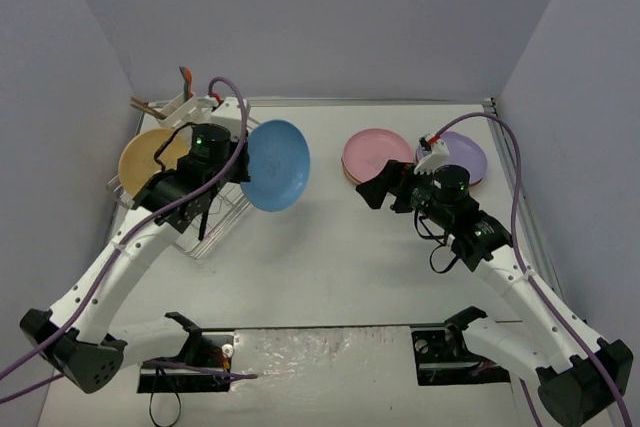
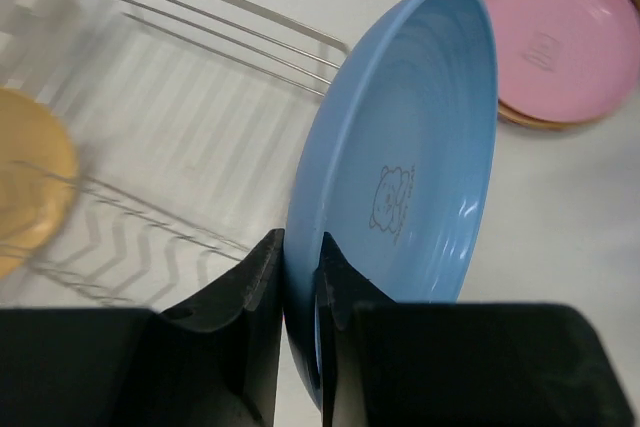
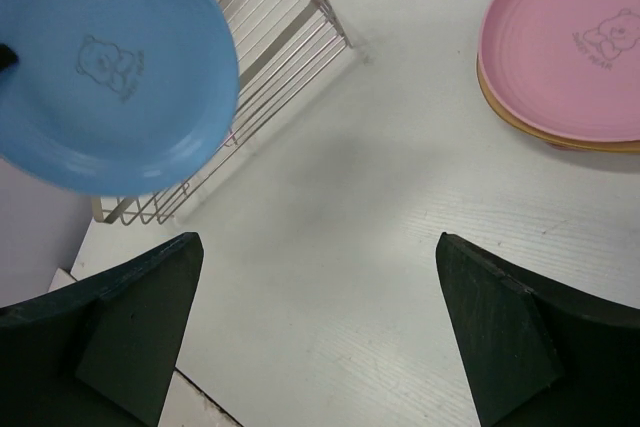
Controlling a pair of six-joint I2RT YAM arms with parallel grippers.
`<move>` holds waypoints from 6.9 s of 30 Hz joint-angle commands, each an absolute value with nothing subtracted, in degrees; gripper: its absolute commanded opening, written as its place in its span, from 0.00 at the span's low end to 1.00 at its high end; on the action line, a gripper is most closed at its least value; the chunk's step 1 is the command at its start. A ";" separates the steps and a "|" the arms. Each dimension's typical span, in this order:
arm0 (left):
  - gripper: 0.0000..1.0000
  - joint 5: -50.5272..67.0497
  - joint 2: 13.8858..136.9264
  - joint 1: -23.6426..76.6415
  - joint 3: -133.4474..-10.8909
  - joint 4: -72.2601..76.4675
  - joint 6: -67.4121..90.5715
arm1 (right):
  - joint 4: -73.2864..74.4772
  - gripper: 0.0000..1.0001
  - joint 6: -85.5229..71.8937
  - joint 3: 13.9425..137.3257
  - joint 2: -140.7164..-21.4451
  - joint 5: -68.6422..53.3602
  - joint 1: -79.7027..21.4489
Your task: Load the plates into the dish rack
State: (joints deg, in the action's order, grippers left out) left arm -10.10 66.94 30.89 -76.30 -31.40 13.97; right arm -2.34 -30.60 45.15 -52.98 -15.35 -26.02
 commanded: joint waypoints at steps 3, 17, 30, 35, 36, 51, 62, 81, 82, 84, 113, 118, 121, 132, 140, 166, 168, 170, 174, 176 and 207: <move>0.00 -17.81 62.70 19.55 -81.66 -28.80 -16.39 | -1.38 1.00 -26.50 49.06 -50.09 -14.35 -26.02; 0.00 -7.13 71.23 -2.08 -79.66 -16.98 -45.68 | -0.70 1.00 -24.16 48.12 -51.25 -17.80 -25.39; 0.00 4.21 78.06 -8.62 -80.23 -16.38 -51.86 | -0.70 1.00 -23.29 46.87 -52.69 -20.00 -23.15; 0.00 5.40 79.83 -9.24 -78.91 -15.43 -52.41 | -0.70 1.00 -23.09 46.86 -52.84 -20.75 -22.19; 0.00 5.54 80.27 -9.29 -78.52 -14.94 -52.51 | -0.70 1.00 -22.99 46.91 -52.88 -20.80 -21.99; 0.11 7.73 84.16 -9.63 -72.96 -10.53 -51.45 | -0.44 1.00 -22.94 45.88 -52.16 -23.08 -20.23; 0.50 7.78 79.67 -9.84 -72.56 -9.75 -48.10 | -0.26 1.00 -23.26 48.94 -55.09 -21.05 -19.28; 0.97 -9.81 56.49 2.53 -69.52 -23.02 -7.26 | 11.66 0.95 -39.47 59.99 -75.51 10.67 -3.10; 0.97 -9.95 55.30 3.33 -69.29 -25.11 -4.52 | 11.80 0.94 -39.81 60.72 -76.97 11.19 -1.77; 0.97 -8.40 53.62 4.42 -68.41 -28.29 -0.74 | 11.82 0.92 -40.17 61.77 -79.38 12.09 2.13; 0.97 6.79 45.14 8.88 -56.01 -34.75 19.47 | 6.53 0.43 -30.74 75.81 -107.26 7.02 15.96; 0.97 7.41 45.41 8.96 -55.64 -34.54 19.77 | 6.33 0.32 -30.22 75.79 -107.50 7.54 16.23; 0.97 7.68 45.47 8.91 -55.58 -34.42 19.89 | 6.30 0.22 -29.68 75.73 -107.46 7.88 16.32; 0.97 8.23 45.70 9.14 -56.16 -34.37 20.68 | 7.22 0.01 -29.83 75.35 -103.81 8.88 16.61; 0.97 9.60 45.80 9.21 -56.60 -33.94 22.11 | 9.19 0.00 -29.58 75.43 -102.33 6.44 16.77; 0.97 10.46 45.44 9.14 -55.46 -33.84 23.64 | 11.60 0.18 -30.67 74.27 -105.38 7.56 17.75; 0.97 10.55 45.53 9.14 -55.32 -33.70 23.83 | 11.79 0.14 -30.48 74.36 -105.38 7.56 17.80; 0.97 10.67 45.61 9.14 -55.20 -33.54 24.03 | 12.06 0.10 -30.32 74.52 -105.27 7.60 17.88; 0.97 10.81 45.62 9.23 -55.37 -33.49 24.08 | 12.74 0.01 -29.97 75.14 -104.25 8.00 17.84; 0.97 10.90 45.73 9.23 -55.75 -33.31 24.17 | 13.29 0.00 -29.88 75.81 -103.47 8.17 17.84; 0.97 7.08 65.49 32.22 -71.42 -8.65 47.84 | 2.44 0.00 -32.10 65.03 -69.83 -21.83 -5.74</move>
State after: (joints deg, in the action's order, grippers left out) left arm 10.89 62.68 29.50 -66.27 -17.01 43.98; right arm 9.23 -30.49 66.41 -74.67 -16.99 -1.91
